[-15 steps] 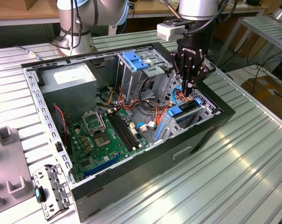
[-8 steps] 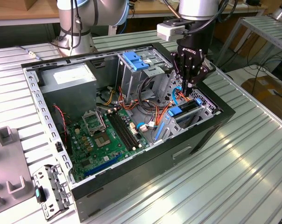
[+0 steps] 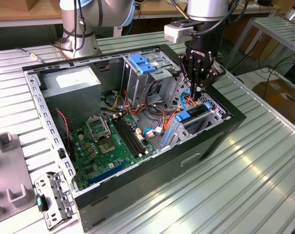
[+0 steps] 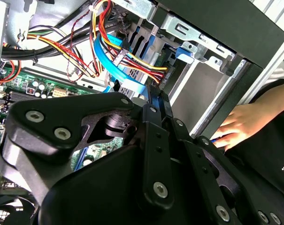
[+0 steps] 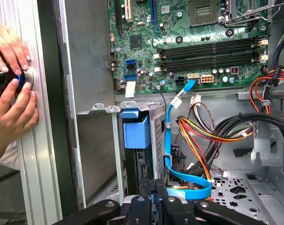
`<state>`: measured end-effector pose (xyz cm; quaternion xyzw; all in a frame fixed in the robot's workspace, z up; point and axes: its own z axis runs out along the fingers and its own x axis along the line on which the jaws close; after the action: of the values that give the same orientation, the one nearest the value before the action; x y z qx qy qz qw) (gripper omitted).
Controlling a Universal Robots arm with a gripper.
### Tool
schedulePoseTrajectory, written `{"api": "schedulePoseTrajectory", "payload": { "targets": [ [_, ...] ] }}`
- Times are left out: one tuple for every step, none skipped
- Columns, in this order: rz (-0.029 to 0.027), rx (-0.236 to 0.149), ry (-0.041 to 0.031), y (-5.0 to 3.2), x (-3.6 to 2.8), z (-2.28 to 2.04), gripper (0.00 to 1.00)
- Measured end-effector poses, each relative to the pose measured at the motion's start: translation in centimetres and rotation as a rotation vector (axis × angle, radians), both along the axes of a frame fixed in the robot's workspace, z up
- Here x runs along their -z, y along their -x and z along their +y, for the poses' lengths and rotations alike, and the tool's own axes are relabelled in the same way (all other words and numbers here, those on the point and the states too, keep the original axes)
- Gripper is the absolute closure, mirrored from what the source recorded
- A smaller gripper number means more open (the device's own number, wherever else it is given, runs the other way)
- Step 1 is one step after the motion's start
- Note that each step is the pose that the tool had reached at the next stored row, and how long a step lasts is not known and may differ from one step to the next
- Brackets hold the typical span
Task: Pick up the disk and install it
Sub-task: 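Insert the second disk wire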
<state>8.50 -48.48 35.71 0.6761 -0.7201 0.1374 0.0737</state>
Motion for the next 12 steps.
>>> {"api": "schedulePoseTrajectory", "payload": {
  "targets": [
    [0.0, 0.0, 0.0, 0.0, 0.0, 0.0, 0.84],
    [0.0, 0.0, 0.0, 0.0, 0.0, 0.0, 0.84],
    [0.0, 0.0, 0.0, 0.0, 0.0, 0.0, 0.84],
    [0.0, 0.0, 0.0, 0.0, 0.0, 0.0, 0.84],
    [-0.0001, 0.0, 0.0, 0.0, 0.0, 0.0, 0.84],
    [-0.0001, 0.0, 0.0, 0.0, 0.0, 0.0, 0.84],
    [-0.0004, 0.0, -0.0001, 0.04, 0.0, 0.0, 0.84],
    [-0.0027, 0.0, 0.0, 0.25, 0.0, 0.01, 0.84],
    [-0.0044, 0.0, -0.0002, 0.34, 0.0, 0.0, 0.84],
    [-0.0073, 0.0, -0.0025, 0.42, 0.0, -0.05, 0.84],
    [-0.0108, 0.0, -0.0083, 0.49, 0.01, -0.16, 0.84],
    [-0.0139, 0.0, -0.0131, 0.53, 0.01, -0.27, 0.84]
  ]
}}
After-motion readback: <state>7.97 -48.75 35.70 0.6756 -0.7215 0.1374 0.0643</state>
